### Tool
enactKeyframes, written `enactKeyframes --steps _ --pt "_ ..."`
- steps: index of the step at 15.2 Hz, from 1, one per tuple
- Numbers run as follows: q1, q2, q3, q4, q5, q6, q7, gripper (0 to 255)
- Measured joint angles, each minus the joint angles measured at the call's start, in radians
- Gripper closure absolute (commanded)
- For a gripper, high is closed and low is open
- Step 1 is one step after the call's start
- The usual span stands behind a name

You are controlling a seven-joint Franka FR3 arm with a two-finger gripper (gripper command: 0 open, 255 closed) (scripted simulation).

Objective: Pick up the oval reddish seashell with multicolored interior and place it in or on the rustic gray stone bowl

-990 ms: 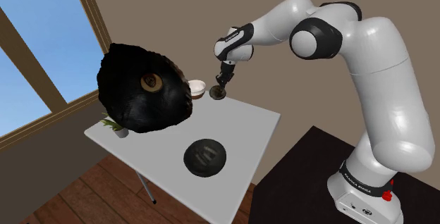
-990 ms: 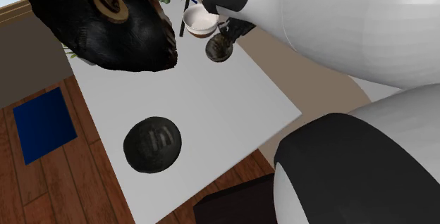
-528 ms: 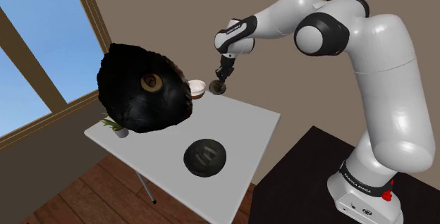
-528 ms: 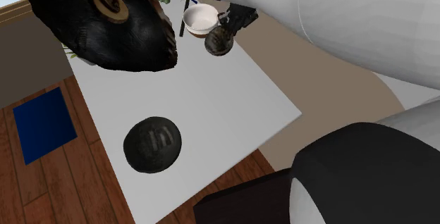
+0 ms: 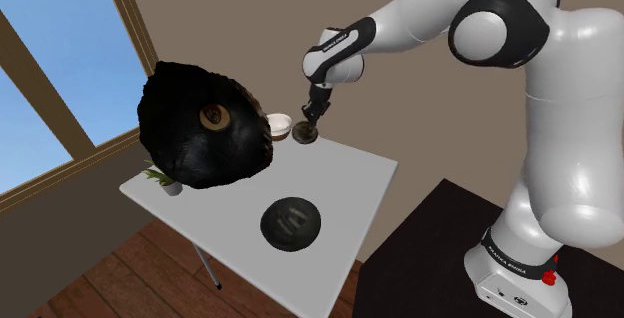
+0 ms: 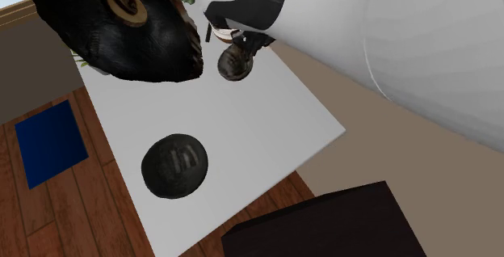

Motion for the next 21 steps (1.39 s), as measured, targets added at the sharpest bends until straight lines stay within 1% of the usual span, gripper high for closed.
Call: enactKeyframes --steps 5,7,12,15,16,21 --pt "0.092 -0.114 0.006 -0.163 -0.048 0.076 0.1 255" --pt "0.13 -0.173 0.007 -0.232 -0.08 0.098 0.151 255" --pt "0.213 -0.268 0.03 -0.345 -0.152 0.144 0.295 255" --pt "0.255 -0.325 0.052 -0.43 -0.194 0.186 0.383 255" --pt "0.271 -0.347 0.062 -0.44 -0.218 0.181 0.426 255" --pt "0.335 -0.408 0.123 -0.519 -0.291 0.215 0.604 255"
